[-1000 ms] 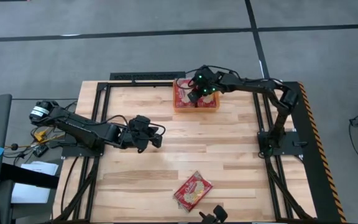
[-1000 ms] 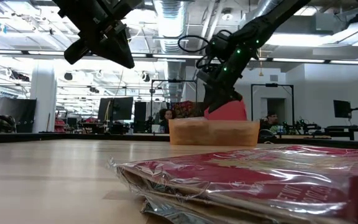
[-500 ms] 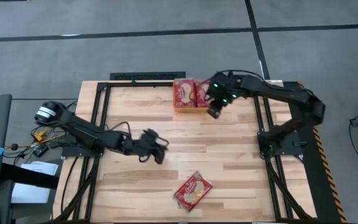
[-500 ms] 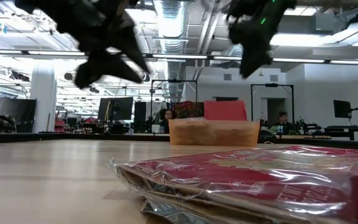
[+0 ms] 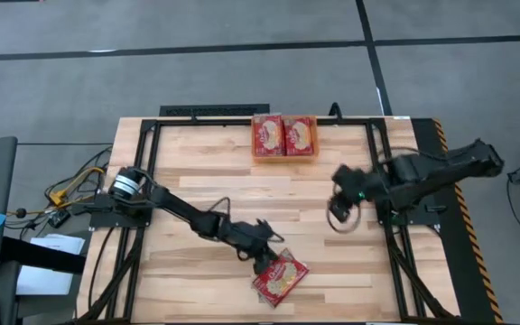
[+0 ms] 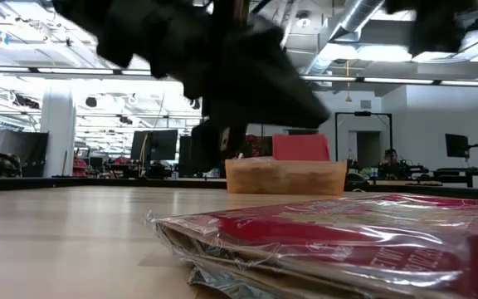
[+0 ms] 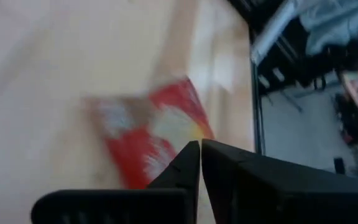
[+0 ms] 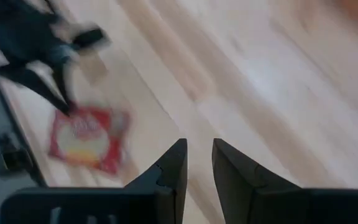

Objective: Sort popcorn bags into baskets
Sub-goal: Put the red popcorn bag into the orange bin

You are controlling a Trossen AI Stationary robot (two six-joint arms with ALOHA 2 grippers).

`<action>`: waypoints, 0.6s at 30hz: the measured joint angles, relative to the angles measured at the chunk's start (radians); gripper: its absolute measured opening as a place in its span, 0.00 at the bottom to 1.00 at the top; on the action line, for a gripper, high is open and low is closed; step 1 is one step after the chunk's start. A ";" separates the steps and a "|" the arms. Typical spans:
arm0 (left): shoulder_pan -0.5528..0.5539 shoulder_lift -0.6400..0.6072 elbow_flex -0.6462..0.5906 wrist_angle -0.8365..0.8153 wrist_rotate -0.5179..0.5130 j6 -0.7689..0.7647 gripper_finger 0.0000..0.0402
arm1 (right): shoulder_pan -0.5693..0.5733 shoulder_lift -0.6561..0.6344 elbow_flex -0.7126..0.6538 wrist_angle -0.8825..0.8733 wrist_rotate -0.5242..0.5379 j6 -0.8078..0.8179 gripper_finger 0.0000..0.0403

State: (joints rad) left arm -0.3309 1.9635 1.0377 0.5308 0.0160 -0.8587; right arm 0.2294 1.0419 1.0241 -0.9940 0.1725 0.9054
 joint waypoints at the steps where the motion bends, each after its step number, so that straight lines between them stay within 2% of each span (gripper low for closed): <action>1: -0.017 0.011 0.030 -0.031 -0.001 0.002 0.01 | 0.052 -0.007 -0.021 -0.003 0.026 0.049 0.24; 4: -0.071 0.038 0.124 -0.180 -0.068 0.001 0.00 | 0.193 -0.022 -0.086 0.006 0.104 0.179 0.24; 8: -0.131 0.037 0.251 -0.472 -0.284 -0.020 0.00 | 0.338 -0.021 -0.151 0.019 0.205 0.296 0.24; 10: -0.155 0.037 0.305 -0.561 -0.342 -0.033 0.00 | 0.390 -0.022 -0.181 0.052 0.224 0.329 0.24; 16: -0.208 0.124 0.443 -0.626 -0.342 -0.085 0.00 | 0.497 -0.019 -0.235 0.150 0.241 0.414 0.24; 18: -0.223 0.161 0.484 -0.692 -0.340 -0.099 0.00 | 0.524 -0.015 -0.241 0.165 0.262 0.429 0.24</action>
State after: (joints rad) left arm -0.5536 2.1241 1.5220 -0.1609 -0.3241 -0.9574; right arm 0.7535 1.0273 0.7834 -0.8291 0.4348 1.3341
